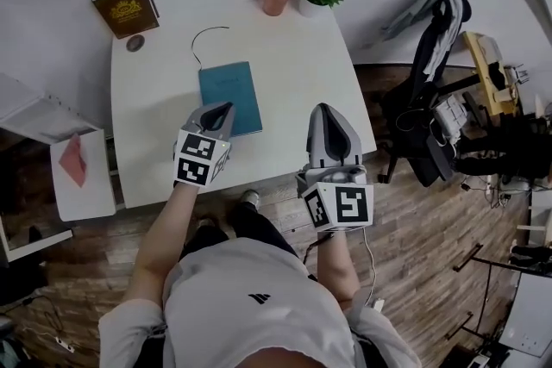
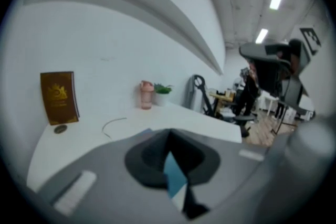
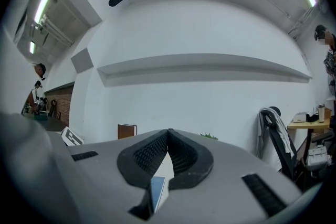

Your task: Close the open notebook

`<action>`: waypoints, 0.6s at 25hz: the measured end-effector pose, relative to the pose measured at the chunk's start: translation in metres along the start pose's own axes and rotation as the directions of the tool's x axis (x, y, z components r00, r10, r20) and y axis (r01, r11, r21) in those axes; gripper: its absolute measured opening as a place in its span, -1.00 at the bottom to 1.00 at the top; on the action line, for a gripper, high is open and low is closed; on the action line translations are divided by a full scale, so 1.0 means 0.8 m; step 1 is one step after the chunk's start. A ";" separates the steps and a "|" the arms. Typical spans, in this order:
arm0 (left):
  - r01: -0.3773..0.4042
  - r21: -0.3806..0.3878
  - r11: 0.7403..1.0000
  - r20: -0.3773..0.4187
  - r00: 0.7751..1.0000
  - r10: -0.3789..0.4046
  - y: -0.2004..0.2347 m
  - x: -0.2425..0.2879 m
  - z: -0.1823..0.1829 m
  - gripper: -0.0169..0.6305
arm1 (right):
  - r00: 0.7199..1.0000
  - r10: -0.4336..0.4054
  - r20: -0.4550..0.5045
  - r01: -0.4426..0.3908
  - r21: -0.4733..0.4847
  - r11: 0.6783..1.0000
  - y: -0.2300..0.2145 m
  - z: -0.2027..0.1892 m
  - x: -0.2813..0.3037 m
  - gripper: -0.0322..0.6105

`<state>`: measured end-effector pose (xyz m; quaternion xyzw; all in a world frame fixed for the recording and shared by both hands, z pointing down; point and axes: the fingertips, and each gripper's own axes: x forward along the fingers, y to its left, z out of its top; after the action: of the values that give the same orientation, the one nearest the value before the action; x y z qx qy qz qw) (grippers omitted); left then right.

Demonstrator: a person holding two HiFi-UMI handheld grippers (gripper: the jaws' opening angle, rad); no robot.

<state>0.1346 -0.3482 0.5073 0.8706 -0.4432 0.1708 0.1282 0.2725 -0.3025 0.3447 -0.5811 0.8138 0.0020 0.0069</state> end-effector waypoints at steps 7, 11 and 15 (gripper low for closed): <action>0.001 -0.026 1.000 0.159 0.987 0.003 0.014 -0.085 0.036 -0.92 | 1.000 -0.013 0.006 0.014 -0.027 1.000 0.052 0.008 -0.021 -0.92; -0.006 -0.018 1.000 0.245 0.969 0.010 0.021 -0.133 0.056 -0.92 | 1.000 -0.025 0.020 0.025 -0.032 0.999 0.078 0.013 -0.036 -0.92; -0.027 -0.001 1.000 0.300 0.954 0.026 0.029 -0.176 0.069 -0.92 | 0.999 -0.031 0.028 0.032 -0.043 0.999 0.103 0.021 -0.050 -0.92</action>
<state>0.0487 -0.2795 0.4006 0.8807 -0.4687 0.0392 0.0559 0.2079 -0.2374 0.3281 -0.5937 0.8042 0.0277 0.0055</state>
